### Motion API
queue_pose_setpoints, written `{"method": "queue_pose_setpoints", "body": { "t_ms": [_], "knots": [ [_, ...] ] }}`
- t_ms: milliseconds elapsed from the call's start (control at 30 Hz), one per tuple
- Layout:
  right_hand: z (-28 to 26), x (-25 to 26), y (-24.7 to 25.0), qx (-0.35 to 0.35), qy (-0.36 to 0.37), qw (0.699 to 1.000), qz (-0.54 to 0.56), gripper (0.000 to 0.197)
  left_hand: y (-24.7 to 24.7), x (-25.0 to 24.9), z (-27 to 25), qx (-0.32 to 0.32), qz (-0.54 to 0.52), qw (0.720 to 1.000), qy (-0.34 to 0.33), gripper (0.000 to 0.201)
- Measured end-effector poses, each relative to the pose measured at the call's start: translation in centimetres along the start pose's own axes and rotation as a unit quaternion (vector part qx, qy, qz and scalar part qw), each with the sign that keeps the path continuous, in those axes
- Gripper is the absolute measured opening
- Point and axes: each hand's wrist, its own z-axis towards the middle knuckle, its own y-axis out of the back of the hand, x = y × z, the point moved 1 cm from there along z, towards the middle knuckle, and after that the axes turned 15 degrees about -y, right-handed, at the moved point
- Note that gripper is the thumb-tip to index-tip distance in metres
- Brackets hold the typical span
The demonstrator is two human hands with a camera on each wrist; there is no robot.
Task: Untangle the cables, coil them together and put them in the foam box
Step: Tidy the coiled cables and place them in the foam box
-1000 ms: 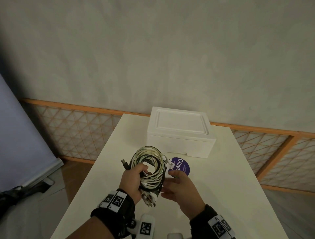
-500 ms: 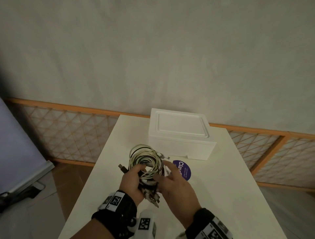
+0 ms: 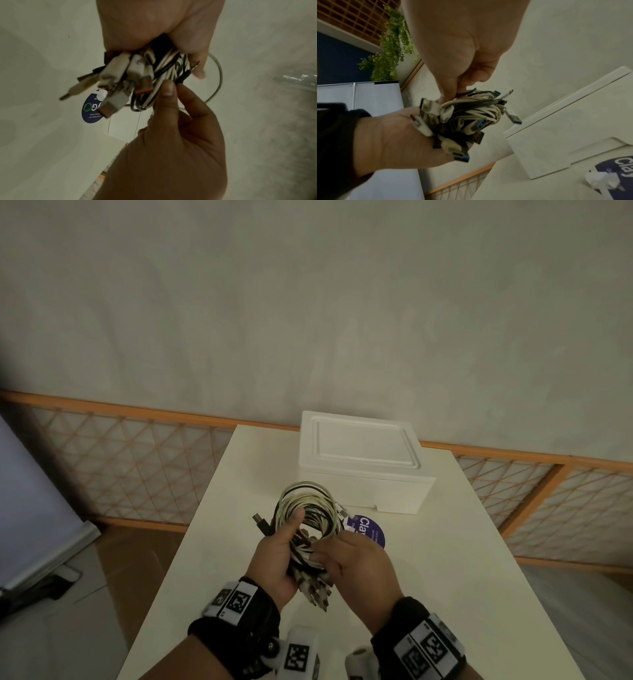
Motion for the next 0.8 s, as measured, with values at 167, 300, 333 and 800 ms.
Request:
{"method": "queue_pose_setpoints", "body": {
  "t_ms": [167, 300, 333, 800],
  "knots": [
    [0.8, 0.1, 0.4, 0.091, -0.008, 0.995, 0.046, 0.023, 0.0, 0.4, 0.0, 0.031, 0.026, 0.997, -0.060, 0.067],
    [1.4, 0.7, 2.0, 0.173, -0.009, 0.984, 0.047, 0.028, -0.2, 0.4, -0.2, 0.024, 0.122, 0.987, -0.101, 0.017],
    [1.6, 1.2, 2.4, 0.141, 0.003, 0.989, 0.043, 0.030, -0.2, 0.4, -0.2, 0.021, 0.132, 0.985, -0.109, 0.011],
    [4.8, -1.3, -0.5, 0.188, 0.028, 0.970, -0.154, 0.068, 1.0, 0.2, 0.4, 0.089, 0.225, 0.963, -0.119, 0.017]
  ]
}}
